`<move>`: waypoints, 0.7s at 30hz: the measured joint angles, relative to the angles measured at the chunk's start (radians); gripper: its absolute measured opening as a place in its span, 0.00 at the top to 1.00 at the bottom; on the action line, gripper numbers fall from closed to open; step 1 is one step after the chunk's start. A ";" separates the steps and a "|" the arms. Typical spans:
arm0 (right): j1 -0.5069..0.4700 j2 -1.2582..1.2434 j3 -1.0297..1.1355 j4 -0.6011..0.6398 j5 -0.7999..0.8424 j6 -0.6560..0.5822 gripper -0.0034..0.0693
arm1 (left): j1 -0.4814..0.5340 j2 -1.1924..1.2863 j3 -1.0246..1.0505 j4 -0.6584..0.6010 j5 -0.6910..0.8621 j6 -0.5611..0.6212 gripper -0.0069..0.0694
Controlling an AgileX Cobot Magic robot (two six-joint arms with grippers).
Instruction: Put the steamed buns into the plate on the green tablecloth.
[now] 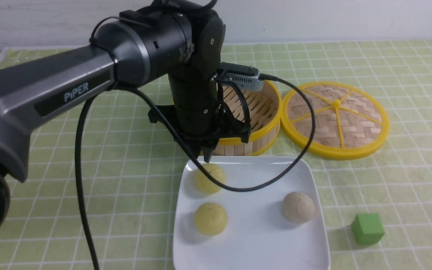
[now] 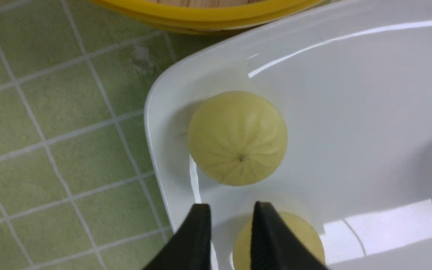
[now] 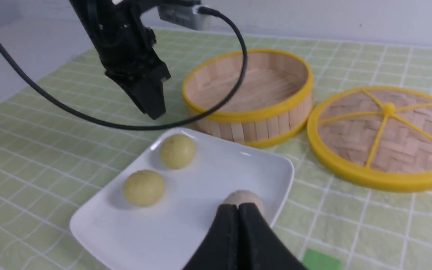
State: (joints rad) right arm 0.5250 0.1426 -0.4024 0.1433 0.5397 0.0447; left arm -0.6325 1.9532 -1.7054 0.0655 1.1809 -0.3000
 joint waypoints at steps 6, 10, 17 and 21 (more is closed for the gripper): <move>0.000 0.000 0.004 0.041 -0.049 -0.144 0.96 | 0.000 0.000 -0.001 -0.001 0.002 0.024 0.91; 0.000 0.000 0.004 0.042 -0.050 -0.148 0.96 | 0.000 0.000 -0.001 -0.001 0.002 0.024 0.91; 0.000 0.000 0.006 0.042 -0.050 -0.149 0.96 | 0.000 0.000 -0.001 0.007 0.002 0.026 0.91; 0.000 0.000 0.007 0.042 -0.050 -0.149 0.96 | 0.000 0.000 -0.008 0.031 0.006 0.023 0.91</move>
State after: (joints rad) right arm 0.5250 0.1426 -0.3951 0.1852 0.4901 -0.1041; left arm -0.6325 1.9532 -1.7135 0.0962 1.1868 -0.2769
